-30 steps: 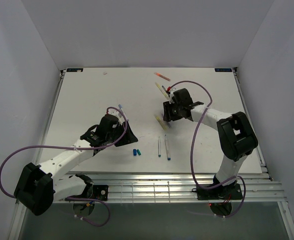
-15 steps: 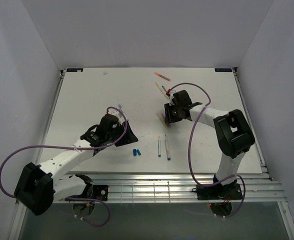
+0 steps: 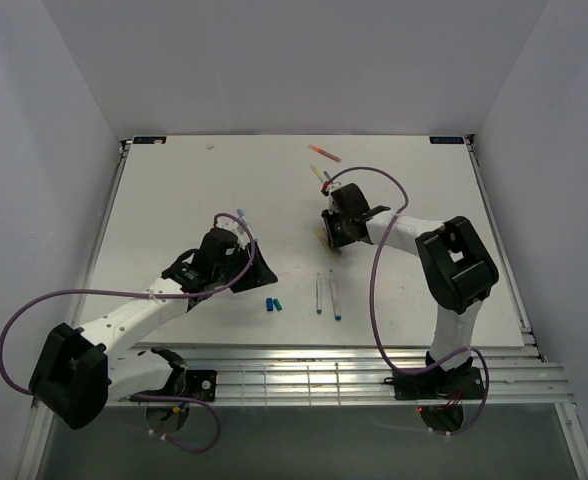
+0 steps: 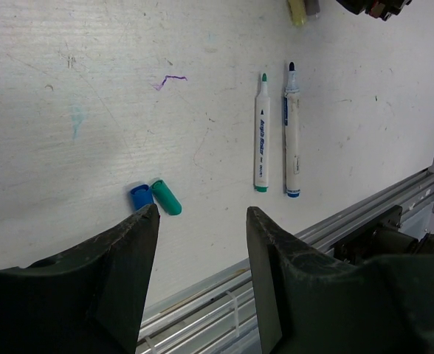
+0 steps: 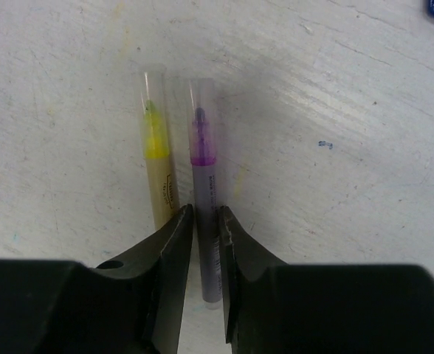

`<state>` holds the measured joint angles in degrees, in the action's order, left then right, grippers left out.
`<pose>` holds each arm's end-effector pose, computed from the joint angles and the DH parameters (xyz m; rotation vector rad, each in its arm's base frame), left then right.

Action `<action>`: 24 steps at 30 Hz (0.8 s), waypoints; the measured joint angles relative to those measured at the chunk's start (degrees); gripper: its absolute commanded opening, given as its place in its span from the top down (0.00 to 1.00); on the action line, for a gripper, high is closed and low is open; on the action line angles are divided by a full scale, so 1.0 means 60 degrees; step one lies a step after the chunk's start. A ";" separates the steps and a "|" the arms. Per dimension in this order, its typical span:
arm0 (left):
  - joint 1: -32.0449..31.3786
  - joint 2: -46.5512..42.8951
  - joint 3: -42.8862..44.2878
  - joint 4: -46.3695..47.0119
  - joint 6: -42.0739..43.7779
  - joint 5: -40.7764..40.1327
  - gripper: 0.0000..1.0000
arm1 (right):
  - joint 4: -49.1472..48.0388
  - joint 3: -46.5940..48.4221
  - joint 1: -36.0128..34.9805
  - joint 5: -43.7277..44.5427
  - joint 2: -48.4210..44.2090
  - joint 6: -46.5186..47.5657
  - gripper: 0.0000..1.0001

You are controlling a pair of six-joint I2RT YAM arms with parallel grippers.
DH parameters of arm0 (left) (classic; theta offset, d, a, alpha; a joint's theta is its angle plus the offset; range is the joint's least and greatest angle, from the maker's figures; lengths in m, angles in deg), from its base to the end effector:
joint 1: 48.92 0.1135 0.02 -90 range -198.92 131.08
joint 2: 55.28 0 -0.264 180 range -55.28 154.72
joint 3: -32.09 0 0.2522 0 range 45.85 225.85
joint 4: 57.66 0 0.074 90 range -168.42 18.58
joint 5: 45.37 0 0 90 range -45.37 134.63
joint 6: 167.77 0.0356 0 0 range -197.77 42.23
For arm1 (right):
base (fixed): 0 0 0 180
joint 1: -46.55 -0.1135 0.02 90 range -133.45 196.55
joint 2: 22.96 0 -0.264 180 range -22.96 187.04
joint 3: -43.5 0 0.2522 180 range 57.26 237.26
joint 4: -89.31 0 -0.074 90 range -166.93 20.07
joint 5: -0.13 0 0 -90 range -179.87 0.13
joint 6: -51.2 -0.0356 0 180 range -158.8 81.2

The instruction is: Open the pen caps

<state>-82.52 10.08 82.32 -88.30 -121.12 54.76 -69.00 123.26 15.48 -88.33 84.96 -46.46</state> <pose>0.1877 -0.1322 0.2095 -0.1238 2.5207 -0.8127 0.3382 0.2026 0.1619 -0.4870 2.4101 0.2668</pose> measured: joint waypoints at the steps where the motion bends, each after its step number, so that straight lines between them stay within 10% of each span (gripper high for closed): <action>1: 0.0000 0.0007 0.0000 0.0018 -0.0029 -0.0004 0.38 | 0.0011 0.0026 -0.0040 0.0146 0.0018 0.0004 0.75; 6: 0.0000 0.0146 0.0029 0.0025 -0.0146 -0.0004 0.38 | 0.0124 0.0160 -0.0102 0.0528 0.0098 -0.0018 0.92; 16: 0.0284 0.1144 0.1523 -0.0127 -0.0481 0.0452 0.37 | 0.1264 0.1118 -0.0011 0.1348 0.0153 0.0237 0.92; 24: 0.0634 0.1337 0.1719 0.0594 -0.0882 0.1373 0.36 | 0.1599 -0.0066 -0.0532 0.0342 -0.3217 -0.0572 0.92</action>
<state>-78.72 18.11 92.63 -84.74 -126.41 63.00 -59.41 122.87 12.29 -86.28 65.66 -49.89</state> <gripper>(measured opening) 0.642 0.134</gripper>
